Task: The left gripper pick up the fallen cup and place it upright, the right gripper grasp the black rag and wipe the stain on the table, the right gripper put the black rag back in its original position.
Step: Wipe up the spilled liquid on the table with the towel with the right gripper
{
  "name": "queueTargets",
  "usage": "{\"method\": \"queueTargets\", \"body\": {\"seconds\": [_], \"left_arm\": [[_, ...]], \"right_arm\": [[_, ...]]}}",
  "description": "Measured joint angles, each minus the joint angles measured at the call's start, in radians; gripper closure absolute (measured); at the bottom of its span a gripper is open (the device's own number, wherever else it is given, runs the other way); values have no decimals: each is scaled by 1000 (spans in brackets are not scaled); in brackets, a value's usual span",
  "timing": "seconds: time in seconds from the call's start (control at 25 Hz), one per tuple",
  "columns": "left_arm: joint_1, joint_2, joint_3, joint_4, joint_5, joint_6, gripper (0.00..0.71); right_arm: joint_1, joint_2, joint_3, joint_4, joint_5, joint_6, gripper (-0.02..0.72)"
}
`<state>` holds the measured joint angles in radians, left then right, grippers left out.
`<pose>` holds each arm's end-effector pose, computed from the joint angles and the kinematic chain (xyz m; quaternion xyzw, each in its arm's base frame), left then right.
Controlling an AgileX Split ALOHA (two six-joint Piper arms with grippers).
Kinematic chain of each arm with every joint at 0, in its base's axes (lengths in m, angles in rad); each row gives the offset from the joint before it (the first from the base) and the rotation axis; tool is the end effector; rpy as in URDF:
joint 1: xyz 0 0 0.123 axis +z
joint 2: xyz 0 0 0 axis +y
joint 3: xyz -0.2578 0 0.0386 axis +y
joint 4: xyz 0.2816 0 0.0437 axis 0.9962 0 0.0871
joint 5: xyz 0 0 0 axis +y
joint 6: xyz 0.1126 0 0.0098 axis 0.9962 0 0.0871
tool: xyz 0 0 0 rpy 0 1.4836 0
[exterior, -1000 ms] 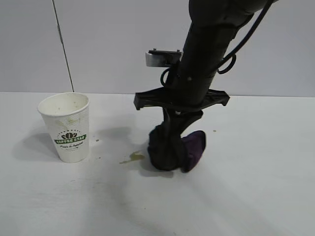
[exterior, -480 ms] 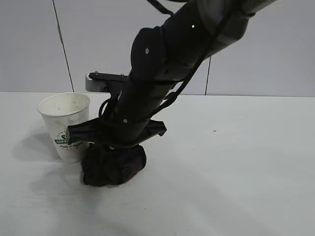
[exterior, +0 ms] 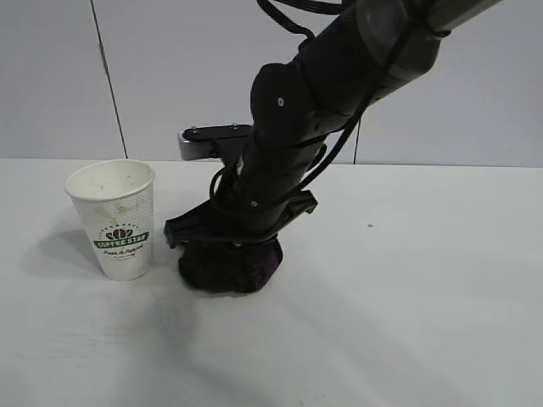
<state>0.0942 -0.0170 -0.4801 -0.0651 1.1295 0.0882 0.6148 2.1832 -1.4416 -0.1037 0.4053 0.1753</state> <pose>0.0651 -0.0005 0.2714 -0.0003 0.8709 0.0123 0.4913 0.3885 0.2687 0.0554 -0.2506 0.9341 0.0678 0.2452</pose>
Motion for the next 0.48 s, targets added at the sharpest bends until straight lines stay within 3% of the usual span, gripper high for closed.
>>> {"method": "queueTargets", "body": {"seconds": [0.12, 0.24, 0.4, 0.48], "left_arm": [[0, 0, 0, 0, 0, 0, 86], [0, 0, 0, 0, 0, 0, 86], [0, 0, 0, 0, 0, 0, 86], [0, 0, 0, 0, 0, 0, 86]], "right_arm": [[-61, -6, -4, -54, 79, 86, 632], [-114, -28, -5, -67, 180, 111, 632], [-140, -68, -2, -59, 296, 85, 632], [-140, -92, -2, 4, 339, 30, 632]]}}
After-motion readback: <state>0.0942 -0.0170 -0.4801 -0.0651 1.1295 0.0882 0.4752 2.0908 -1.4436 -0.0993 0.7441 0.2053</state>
